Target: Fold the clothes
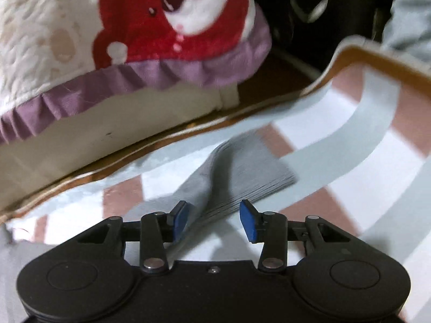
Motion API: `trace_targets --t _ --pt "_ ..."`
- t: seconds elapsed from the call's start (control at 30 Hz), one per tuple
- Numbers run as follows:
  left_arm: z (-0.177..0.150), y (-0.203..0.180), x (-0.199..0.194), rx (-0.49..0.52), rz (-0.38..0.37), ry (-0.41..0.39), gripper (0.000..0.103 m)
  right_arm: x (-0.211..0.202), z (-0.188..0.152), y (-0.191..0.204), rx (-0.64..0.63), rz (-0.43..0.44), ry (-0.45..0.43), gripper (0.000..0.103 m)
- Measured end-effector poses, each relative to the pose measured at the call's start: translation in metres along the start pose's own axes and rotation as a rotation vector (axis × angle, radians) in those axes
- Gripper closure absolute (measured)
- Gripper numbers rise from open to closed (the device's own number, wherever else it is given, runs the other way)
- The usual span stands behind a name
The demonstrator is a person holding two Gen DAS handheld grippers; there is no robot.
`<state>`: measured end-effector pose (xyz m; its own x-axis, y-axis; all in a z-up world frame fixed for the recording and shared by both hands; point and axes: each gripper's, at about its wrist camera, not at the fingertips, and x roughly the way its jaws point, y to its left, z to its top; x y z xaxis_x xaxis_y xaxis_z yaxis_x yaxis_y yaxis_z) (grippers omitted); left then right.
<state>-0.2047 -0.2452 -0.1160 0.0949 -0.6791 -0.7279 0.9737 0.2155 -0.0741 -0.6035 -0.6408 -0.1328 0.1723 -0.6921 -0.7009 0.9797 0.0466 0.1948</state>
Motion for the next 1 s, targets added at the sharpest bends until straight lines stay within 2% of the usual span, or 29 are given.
trace_targets --t 0.07,0.1,0.17,0.27,0.43,0.5,0.53,0.57,0.6,0.63,0.67,0.73,0.77,0.87,0.93,0.97,1.0 --pt "0.001 0.001 -0.002 -0.012 0.012 -0.005 0.055 -0.017 -0.003 -0.009 0.044 -0.007 -0.092 0.048" --pt "0.002 0.001 -0.002 -0.015 0.015 -0.01 0.055 -0.025 -0.004 -0.014 0.069 -0.002 -0.13 0.04" --pt "0.003 0.0 -0.002 -0.017 0.024 -0.02 0.055 -0.025 -0.003 -0.022 0.097 0.003 -0.119 0.038" --pt "0.004 -0.001 -0.002 -0.026 0.031 -0.038 0.055 -0.002 -0.001 -0.021 0.096 -0.032 -0.013 0.038" --pt "0.004 0.019 -0.017 -0.162 0.087 -0.113 0.055 0.038 -0.006 -0.01 0.118 -0.042 0.058 0.038" --pt "0.003 0.032 -0.022 -0.22 0.123 -0.12 0.055 0.052 -0.01 0.004 0.028 -0.021 0.042 0.033" --pt "0.003 0.038 -0.024 -0.238 0.145 -0.118 0.055 0.059 -0.012 0.012 -0.029 -0.013 0.033 0.036" --pt "0.002 0.043 -0.026 -0.249 0.167 -0.116 0.055 0.065 -0.014 0.026 -0.183 -0.03 0.016 0.043" --pt "0.002 0.048 -0.029 -0.253 0.189 -0.114 0.055 0.064 -0.016 0.035 -0.27 -0.004 -0.011 0.084" --pt "0.002 0.052 -0.033 -0.266 0.199 -0.116 0.055 0.061 -0.013 0.039 -0.294 0.018 -0.006 0.094" --pt "0.001 0.058 -0.041 -0.295 0.186 -0.126 0.055 0.057 -0.01 0.043 -0.32 0.035 -0.007 0.095" --pt "-0.001 0.068 -0.057 -0.352 0.156 -0.144 0.055 0.032 -0.004 0.046 -0.374 -0.012 -0.122 0.095" --pt "-0.003 0.072 -0.065 -0.365 0.14 -0.143 0.055 0.019 0.002 0.041 -0.339 -0.031 -0.148 0.095" --pt "-0.01 0.063 -0.084 -0.258 0.12 -0.101 0.055 -0.003 0.013 0.018 -0.245 -0.11 -0.176 0.096" --pt "-0.015 0.053 -0.089 -0.164 0.09 -0.051 0.054 0.009 0.009 0.008 -0.237 -0.16 -0.07 0.093" --pt "-0.018 0.047 -0.09 -0.119 0.072 -0.024 0.053 0.019 0.004 0.004 -0.214 -0.162 0.013 0.09" --pt "-0.021 0.04 -0.09 -0.084 0.053 -0.002 0.053 0.025 -0.001 0.003 -0.201 -0.167 0.097 0.083"
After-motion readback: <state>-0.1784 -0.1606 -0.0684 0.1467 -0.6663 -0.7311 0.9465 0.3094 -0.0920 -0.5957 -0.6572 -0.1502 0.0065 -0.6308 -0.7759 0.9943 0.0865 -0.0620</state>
